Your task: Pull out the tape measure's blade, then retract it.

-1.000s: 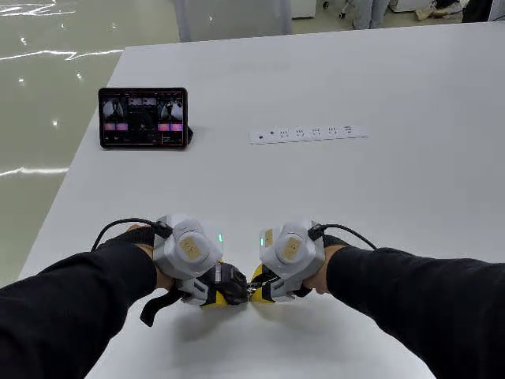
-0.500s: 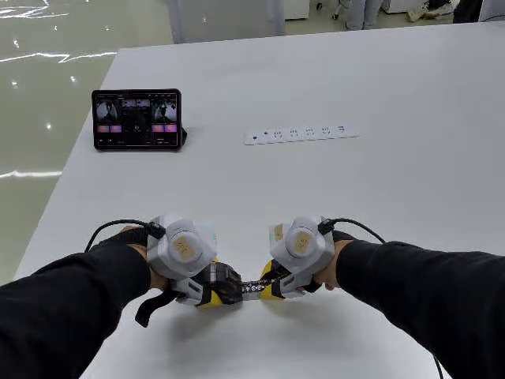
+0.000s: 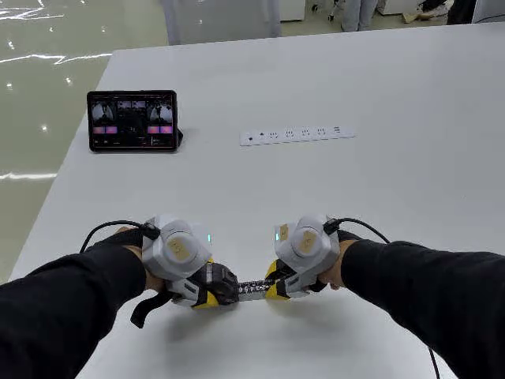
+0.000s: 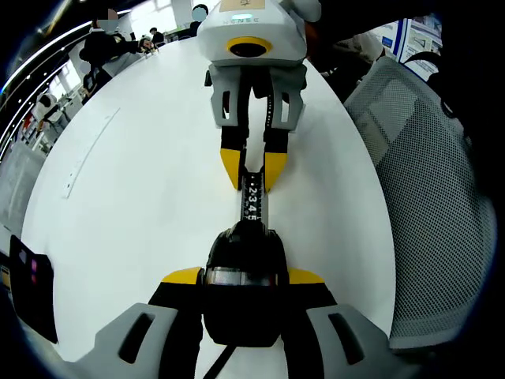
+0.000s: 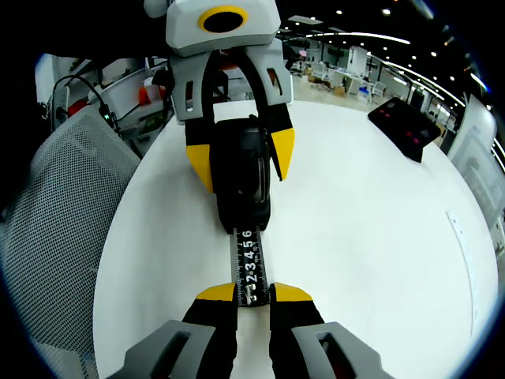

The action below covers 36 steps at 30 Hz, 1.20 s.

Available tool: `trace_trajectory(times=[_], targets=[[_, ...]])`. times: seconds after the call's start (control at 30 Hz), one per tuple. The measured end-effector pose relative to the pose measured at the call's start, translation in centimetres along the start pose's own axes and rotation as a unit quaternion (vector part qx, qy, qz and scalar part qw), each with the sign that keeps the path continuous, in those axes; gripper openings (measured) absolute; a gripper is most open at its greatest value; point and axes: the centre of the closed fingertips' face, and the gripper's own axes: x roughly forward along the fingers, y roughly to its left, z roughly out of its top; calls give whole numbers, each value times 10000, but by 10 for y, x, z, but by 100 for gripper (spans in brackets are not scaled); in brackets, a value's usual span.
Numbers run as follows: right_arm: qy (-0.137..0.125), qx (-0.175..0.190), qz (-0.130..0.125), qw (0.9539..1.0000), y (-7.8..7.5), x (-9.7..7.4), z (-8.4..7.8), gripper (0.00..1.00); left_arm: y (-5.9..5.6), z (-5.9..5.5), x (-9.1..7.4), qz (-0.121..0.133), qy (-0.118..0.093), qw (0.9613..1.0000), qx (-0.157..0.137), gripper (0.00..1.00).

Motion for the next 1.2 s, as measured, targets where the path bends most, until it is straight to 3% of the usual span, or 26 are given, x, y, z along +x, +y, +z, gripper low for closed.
trace_trajectory(times=[1.2], targets=[[167,182,-19,9997,-2,-19,-24,11,0,-1,0,-43,12,10000,23,33]])
